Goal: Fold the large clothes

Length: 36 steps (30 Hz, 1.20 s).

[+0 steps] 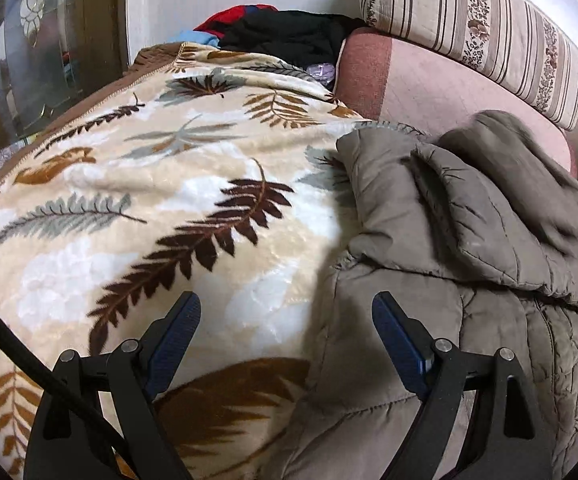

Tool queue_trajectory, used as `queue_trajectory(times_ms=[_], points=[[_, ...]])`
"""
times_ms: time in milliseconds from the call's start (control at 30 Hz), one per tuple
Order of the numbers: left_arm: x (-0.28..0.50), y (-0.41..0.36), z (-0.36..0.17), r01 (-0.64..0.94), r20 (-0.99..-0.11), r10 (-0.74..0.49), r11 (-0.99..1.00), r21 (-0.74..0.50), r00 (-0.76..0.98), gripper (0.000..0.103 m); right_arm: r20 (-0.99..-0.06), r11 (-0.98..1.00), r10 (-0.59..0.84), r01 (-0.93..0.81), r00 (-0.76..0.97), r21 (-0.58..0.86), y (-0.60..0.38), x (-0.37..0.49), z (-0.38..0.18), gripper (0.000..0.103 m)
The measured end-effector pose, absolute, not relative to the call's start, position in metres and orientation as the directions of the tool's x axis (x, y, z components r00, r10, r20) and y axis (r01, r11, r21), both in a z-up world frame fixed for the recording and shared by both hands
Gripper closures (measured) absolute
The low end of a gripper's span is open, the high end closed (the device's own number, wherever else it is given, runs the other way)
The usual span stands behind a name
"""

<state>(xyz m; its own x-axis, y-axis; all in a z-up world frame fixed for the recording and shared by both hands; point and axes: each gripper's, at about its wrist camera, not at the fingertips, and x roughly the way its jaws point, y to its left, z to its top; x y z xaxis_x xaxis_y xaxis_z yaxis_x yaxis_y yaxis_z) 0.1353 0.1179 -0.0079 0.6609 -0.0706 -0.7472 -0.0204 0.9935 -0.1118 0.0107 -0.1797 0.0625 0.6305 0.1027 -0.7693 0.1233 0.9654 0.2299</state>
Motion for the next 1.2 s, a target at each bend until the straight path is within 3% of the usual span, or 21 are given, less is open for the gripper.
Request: queue_trajectory(times_ms=[100, 167, 200, 233, 300, 433, 633, 833, 967, 1100, 1200], points=[[0.136, 0.12, -0.011, -0.026, -0.748, -0.081, 0.991, -0.131, 0.659, 0.016, -0.785, 0.973, 0.064, 0.136, 0.616, 0.186, -0.183, -0.011, 0.06, 0.102], [0.136, 0.122, -0.013, -0.029, -0.752, -0.086, 0.99, -0.139, 0.653, 0.016, -0.782, 0.977, 0.04, 0.141, 0.622, 0.162, -0.187, -0.022, 0.062, 0.095], [0.136, 0.123, -0.012, -0.032, -0.754, -0.09, 0.989, -0.146, 0.651, 0.016, -0.786, 0.977, 0.034, 0.146, 0.617, 0.157, -0.19, -0.023, 0.061, 0.081], [0.136, 0.125, -0.012, -0.034, -0.754, -0.094, 0.988, -0.152, 0.65, 0.016, -0.791, 0.975, 0.028, 0.158, 0.611, 0.157, -0.193, -0.024, 0.06, 0.055], [0.135, 0.125, -0.01, -0.034, -0.753, -0.094, 0.988, -0.153, 0.651, 0.016, -0.786, 0.966, 0.022, 0.19, 0.618, 0.176, -0.2, -0.026, 0.059, 0.037], [0.134, 0.121, -0.005, -0.011, -0.75, -0.097, 0.99, -0.138, 0.654, 0.016, -0.78, 0.967, -0.001, 0.2, 0.626, 0.159, -0.203, -0.018, 0.063, 0.037], [0.13, 0.117, 0.01, 0.026, -0.729, -0.113, 0.991, -0.129, 0.675, 0.016, -0.673, 0.964, -0.147, 0.258, 0.725, 0.069, -0.22, 0.023, 0.12, 0.037], [0.135, 0.115, 0.011, 0.047, -0.729, -0.144, 0.987, -0.152, 0.67, 0.016, -0.637, 0.952, -0.245, 0.307, 0.731, -0.015, -0.223, 0.129, 0.126, 0.037], [0.138, 0.115, 0.01, 0.047, -0.736, -0.15, 0.986, -0.159, 0.66, 0.016, -0.689, 0.935, -0.321, 0.332, 0.649, -0.122, -0.222, 0.208, 0.091, 0.039], [0.141, 0.118, 0.009, 0.034, -0.744, -0.145, 0.986, -0.162, 0.653, 0.016, -0.862, 0.963, -0.154, 0.269, 0.483, -0.021, -0.216, 0.234, 0.027, 0.04], [0.144, 0.118, 0.006, 0.028, -0.754, -0.144, 0.986, -0.165, 0.641, 0.016, -0.87, 0.972, -0.169, 0.224, 0.463, -0.07, -0.196, 0.22, -0.009, 0.04]])
